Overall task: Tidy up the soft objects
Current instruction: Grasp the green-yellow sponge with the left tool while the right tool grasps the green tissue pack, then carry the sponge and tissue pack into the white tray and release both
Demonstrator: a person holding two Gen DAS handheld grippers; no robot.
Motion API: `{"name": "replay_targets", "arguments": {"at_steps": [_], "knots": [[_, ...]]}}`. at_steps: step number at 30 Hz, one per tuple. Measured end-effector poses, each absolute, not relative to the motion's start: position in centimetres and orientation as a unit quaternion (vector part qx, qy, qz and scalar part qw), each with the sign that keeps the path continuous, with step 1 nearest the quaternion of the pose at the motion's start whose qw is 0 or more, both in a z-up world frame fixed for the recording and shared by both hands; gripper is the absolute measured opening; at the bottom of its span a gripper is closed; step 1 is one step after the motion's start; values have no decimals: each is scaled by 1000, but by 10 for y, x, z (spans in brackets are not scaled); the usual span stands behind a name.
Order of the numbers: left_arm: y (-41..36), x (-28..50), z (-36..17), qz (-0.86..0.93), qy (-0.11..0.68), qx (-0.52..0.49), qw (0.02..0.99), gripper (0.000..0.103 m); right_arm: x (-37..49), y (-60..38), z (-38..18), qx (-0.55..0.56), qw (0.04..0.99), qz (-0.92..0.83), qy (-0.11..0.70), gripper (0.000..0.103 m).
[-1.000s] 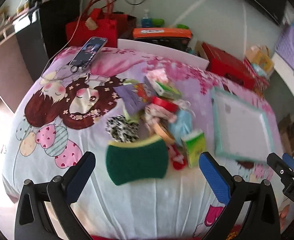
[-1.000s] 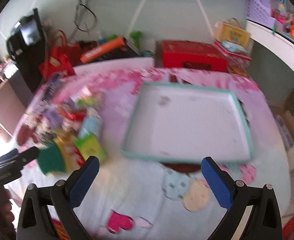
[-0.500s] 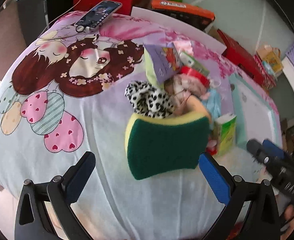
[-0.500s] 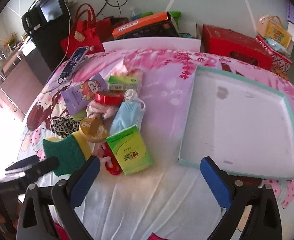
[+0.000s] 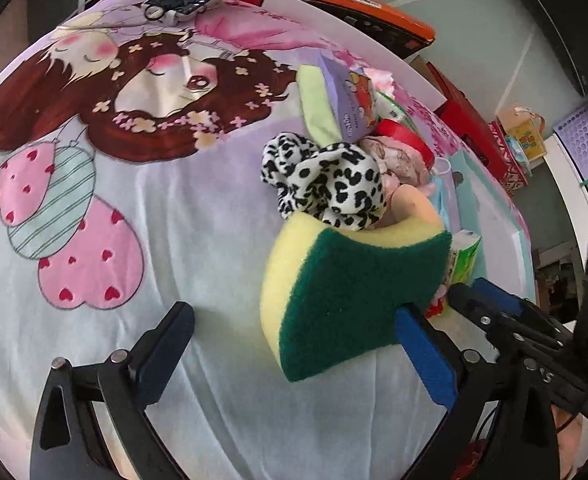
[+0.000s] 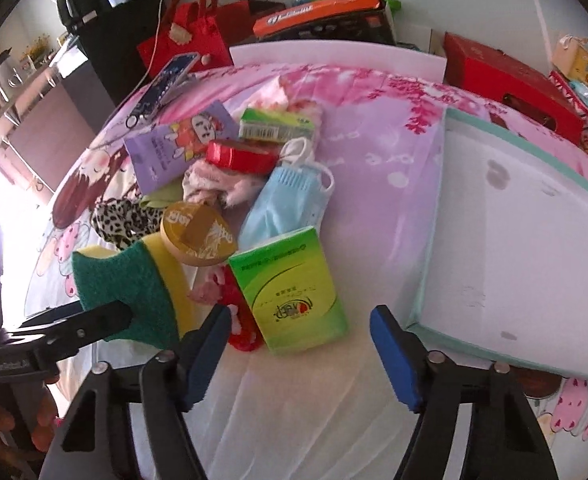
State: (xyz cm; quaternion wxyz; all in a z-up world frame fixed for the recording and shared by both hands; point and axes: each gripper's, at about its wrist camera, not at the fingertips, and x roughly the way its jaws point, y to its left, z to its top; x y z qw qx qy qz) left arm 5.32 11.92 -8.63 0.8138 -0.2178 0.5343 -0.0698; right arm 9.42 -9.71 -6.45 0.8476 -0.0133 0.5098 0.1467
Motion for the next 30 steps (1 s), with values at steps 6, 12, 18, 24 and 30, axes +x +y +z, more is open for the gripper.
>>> {"name": "replay_targets", "arguments": {"at_steps": [6,12,18,24,30], "knots": [[118,58,-89,-84,530,-218,815,96,100,-95,-75,-11,840,143,524,58],[118,59,-88,-105,524,-231,813,65,102,-95,-78,-7,838,141,528,57],[118,58,-87,-137,520,-261,801,52,102,-96,-78,-4,838,139,527,56],[120,52,-77,-144,512,-257,807,40,99,-99,-74,1,841,136,523,55],[119,43,-57,-156,498,-237,820,37,93,-105,-62,17,851,134,508,55]]}}
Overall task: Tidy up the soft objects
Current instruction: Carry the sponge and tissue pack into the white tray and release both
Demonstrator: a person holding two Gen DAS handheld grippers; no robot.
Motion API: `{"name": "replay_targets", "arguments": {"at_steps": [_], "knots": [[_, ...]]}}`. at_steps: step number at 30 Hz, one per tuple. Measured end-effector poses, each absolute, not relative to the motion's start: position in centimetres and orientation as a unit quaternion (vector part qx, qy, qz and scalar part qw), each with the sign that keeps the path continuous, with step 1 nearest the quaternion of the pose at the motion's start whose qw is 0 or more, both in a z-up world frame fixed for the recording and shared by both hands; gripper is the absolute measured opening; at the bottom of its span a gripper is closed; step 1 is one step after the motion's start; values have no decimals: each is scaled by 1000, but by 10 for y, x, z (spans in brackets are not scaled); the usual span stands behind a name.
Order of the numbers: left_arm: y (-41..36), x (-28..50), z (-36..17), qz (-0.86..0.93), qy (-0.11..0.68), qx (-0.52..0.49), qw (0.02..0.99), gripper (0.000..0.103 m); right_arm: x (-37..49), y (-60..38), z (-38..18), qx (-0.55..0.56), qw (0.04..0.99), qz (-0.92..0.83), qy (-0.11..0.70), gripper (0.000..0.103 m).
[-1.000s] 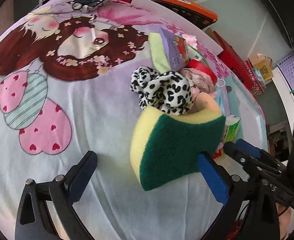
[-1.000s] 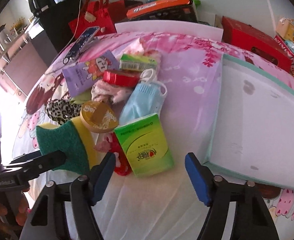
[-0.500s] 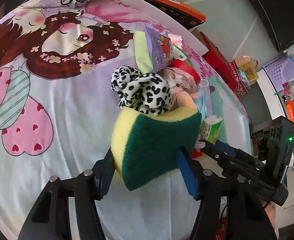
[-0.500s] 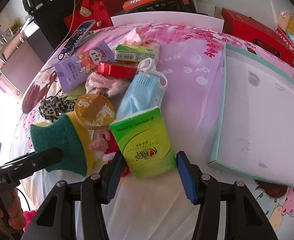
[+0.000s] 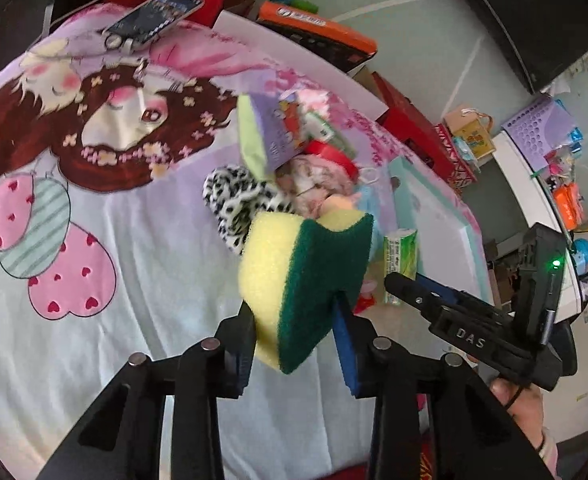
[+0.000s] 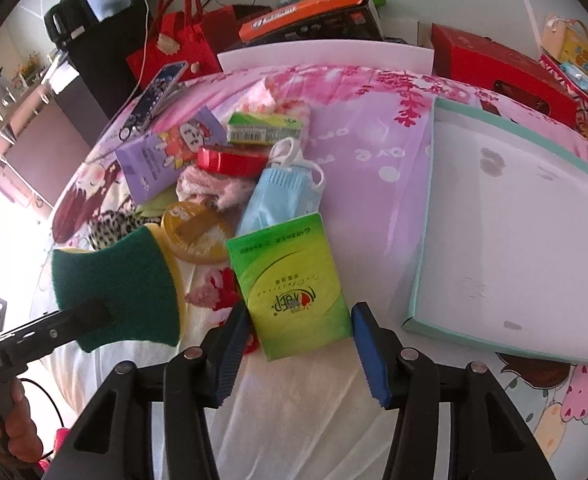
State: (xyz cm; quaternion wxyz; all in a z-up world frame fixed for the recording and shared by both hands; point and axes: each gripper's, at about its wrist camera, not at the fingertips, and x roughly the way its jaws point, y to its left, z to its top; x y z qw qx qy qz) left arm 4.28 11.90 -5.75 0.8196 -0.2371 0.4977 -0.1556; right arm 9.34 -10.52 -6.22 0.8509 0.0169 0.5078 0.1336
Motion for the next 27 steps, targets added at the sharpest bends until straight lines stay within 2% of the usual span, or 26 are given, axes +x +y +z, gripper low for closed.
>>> {"name": "replay_targets", "arguments": {"at_steps": [11,19,27], "knots": [[108,48,10,-169,438,-219,855,37,97,-143,-18,70,867,90,486,55],[39,94,64,-181,400,-177,881,37,121,-190,18,87,887,0,454,55],[-15,128,50,-182,426,-217,859,37,135,-245,24,102,885,-102,442,55]]}}
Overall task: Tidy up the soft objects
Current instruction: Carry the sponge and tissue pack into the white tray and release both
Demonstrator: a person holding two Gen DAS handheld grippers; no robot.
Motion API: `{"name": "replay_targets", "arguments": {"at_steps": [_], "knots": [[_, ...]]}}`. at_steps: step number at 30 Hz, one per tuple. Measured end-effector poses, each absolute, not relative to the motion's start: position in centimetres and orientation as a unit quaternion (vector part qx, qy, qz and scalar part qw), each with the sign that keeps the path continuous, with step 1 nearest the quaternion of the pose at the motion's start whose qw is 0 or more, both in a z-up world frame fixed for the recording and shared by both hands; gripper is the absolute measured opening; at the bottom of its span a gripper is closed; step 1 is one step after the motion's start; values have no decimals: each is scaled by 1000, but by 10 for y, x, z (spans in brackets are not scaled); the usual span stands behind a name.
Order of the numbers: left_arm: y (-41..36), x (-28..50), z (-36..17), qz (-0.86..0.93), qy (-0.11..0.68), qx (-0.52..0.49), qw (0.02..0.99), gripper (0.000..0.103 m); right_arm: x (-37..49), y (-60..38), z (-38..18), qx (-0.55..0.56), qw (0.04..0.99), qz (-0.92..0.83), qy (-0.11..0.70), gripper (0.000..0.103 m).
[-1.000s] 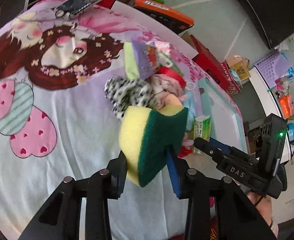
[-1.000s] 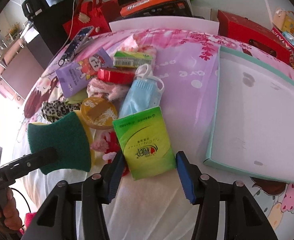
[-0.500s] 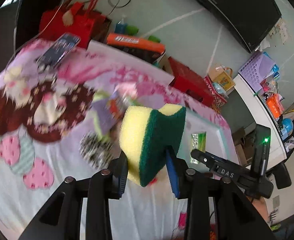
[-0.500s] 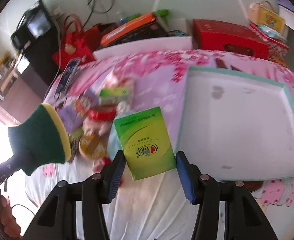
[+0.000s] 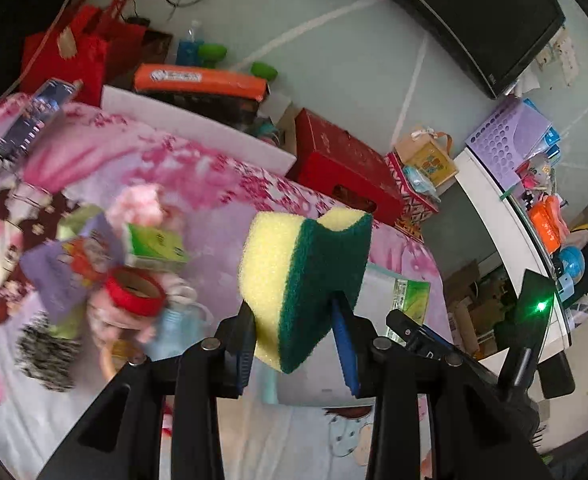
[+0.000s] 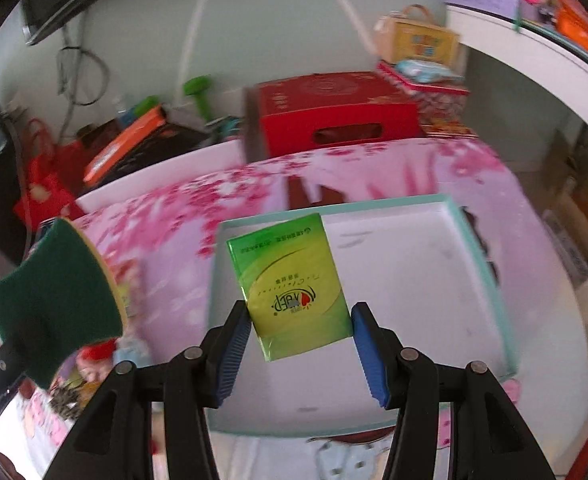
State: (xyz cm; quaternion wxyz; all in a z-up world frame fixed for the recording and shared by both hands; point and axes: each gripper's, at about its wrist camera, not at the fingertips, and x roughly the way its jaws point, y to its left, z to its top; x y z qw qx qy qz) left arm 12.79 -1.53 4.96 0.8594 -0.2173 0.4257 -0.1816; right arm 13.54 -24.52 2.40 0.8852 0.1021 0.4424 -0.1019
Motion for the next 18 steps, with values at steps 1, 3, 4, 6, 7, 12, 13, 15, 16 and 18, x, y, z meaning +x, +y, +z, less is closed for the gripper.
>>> {"name": "replay_targets", "arguments": {"at_steps": [1,3,4,6,7,12,13,15,16,18], "knots": [[-22,130,47,-182,430,-220,856,37,134,-251,23,102,886,-108,439,55],[-36,136,44,-184,435,-220,854,38,133,-263,19,101,884,-124,439,55],[-45,139,43,-182,436,-215,855,38,133,-269,15,100,883,-131,440,55],[-59,145,40,-182,439,-211,854,38,133,-280,9,96,877,-144,447,55],[-67,149,37,-188,443,-212,851,38,133,-285,6,96,875,-148,450,55],[-94,159,16,-203,460,-208,839,38,124,-319,2,101,868,-188,448,55],[-96,161,10,-203,466,-214,834,38,122,-324,1,104,867,-192,447,55],[-101,165,-4,-204,479,-223,824,39,119,-332,0,110,864,-201,448,55],[-104,166,-10,-201,485,-222,822,39,117,-336,0,112,863,-204,448,55],[-110,167,-17,-196,495,-214,819,39,116,-339,-1,113,862,-208,449,55]]}}
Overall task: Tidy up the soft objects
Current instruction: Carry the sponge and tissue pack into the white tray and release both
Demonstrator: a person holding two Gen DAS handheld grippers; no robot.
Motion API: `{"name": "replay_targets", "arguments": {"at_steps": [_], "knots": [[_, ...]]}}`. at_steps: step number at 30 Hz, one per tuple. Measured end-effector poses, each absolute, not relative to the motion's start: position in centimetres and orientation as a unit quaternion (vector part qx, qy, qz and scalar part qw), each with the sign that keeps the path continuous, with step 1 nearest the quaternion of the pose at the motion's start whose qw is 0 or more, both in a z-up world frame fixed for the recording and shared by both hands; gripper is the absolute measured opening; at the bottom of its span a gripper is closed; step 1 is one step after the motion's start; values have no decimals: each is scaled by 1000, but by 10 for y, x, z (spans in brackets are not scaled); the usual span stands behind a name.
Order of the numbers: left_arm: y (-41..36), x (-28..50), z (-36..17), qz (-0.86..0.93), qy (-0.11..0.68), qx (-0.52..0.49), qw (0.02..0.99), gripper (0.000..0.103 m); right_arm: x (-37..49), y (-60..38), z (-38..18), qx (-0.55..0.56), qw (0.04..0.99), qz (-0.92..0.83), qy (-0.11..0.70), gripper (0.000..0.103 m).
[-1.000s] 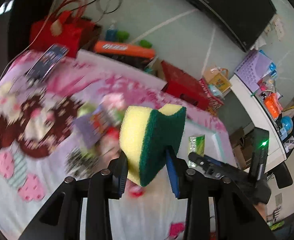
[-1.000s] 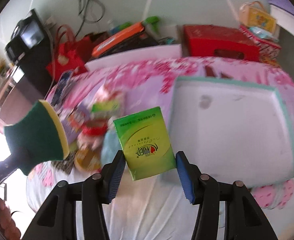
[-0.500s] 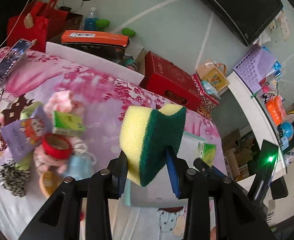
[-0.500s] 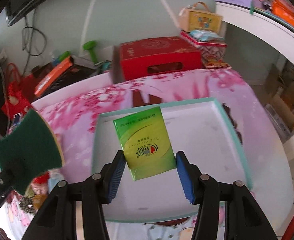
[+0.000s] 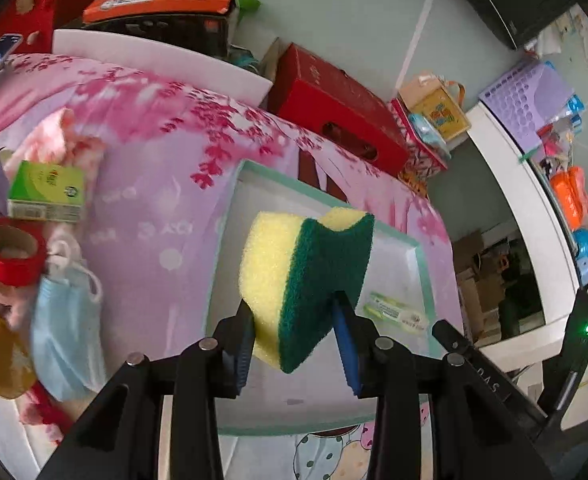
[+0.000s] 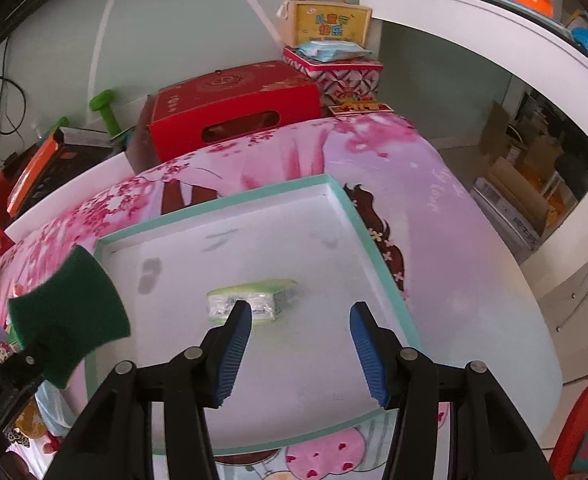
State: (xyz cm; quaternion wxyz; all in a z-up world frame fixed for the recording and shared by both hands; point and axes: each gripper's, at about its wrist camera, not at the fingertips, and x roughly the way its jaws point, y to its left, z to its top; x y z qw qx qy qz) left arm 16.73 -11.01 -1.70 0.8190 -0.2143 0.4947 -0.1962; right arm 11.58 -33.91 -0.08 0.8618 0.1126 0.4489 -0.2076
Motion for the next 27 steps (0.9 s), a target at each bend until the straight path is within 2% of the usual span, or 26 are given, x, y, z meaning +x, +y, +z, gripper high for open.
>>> {"name": "replay_targets", "arguments": {"at_steps": [3,6,7,8,9,12,14,18,20,27], "knots": [[-122,167,-21,-208,498,-201,818,41,115,-342,-2,116,860,-211,449,55],[-129,165,-21,-214,498,-186,819,52,115,-342,-3,121,860,-204,451,59],[-130,165,-21,-215,500,-183,819,62,115,-342,-4,120,860,-201,454,60],[-130,165,-20,-213,500,-180,820,68,115,-341,-6,119,859,-197,456,67],[-130,165,-20,-209,500,-178,821,69,115,-340,-7,121,860,-192,457,80],[-127,165,-20,-197,501,-174,824,72,113,-343,-10,125,861,-187,456,94],[-125,165,-19,-185,503,-167,827,83,109,-349,-10,129,859,-197,454,102],[-122,164,-17,-147,502,-137,841,90,98,-364,-9,149,857,-211,447,103],[-122,163,-17,-123,499,-110,851,99,93,-370,-9,151,854,-220,446,103],[-122,161,-15,-41,473,-15,880,102,85,-385,-7,163,851,-235,440,103]]}}
